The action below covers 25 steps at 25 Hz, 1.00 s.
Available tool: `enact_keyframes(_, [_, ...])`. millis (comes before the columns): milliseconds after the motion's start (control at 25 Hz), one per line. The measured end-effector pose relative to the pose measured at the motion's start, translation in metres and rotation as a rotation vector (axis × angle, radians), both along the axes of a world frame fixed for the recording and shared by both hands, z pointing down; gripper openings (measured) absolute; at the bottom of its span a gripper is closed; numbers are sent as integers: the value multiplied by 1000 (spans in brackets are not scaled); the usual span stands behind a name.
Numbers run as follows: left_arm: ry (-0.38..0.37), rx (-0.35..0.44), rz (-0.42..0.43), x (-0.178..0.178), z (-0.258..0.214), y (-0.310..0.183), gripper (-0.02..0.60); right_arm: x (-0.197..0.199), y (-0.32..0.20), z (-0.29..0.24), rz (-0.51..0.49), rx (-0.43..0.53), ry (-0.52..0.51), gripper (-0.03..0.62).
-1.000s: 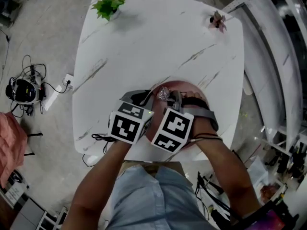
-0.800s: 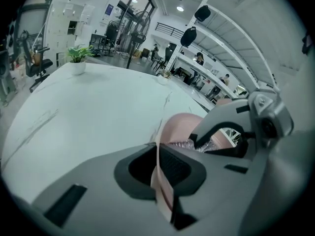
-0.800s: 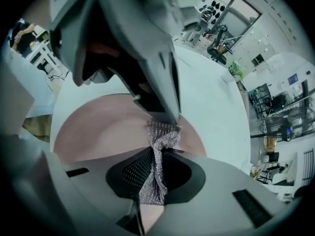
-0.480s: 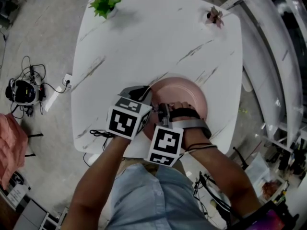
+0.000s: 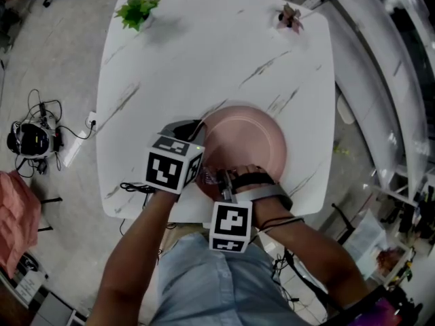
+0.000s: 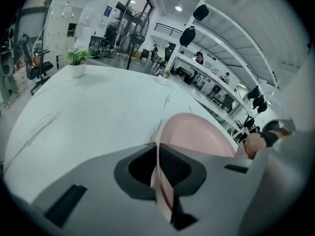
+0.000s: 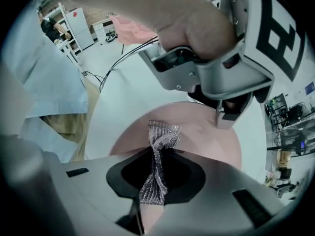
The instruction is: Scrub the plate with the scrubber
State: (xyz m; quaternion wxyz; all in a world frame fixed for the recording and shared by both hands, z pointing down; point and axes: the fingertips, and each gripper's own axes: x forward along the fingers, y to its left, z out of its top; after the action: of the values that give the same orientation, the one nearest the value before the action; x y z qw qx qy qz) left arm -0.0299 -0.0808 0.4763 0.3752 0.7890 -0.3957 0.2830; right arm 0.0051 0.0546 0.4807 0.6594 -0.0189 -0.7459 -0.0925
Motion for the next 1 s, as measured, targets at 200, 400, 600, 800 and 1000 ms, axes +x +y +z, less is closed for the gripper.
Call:
enact_keyframes(200, [-11,7,9,0,0,0,18,19,15,0,43,-48,20,75])
enact_keyframes(400, [-16,13,16,0,0,0,18,47,21,1,114,-85,63,75])
enact_keyframes(600, [-20,13,21,-1,0,0,18,77,11,2,199,-75,116,75])
enact_keyframes(800, [-19,7,19,0,1,3,18,99,-14,3,291,-41,158,75])
enact_keyframes(1000, [-15,2,12,1,0,4,18,112,-47,2,409,-5,168,75])
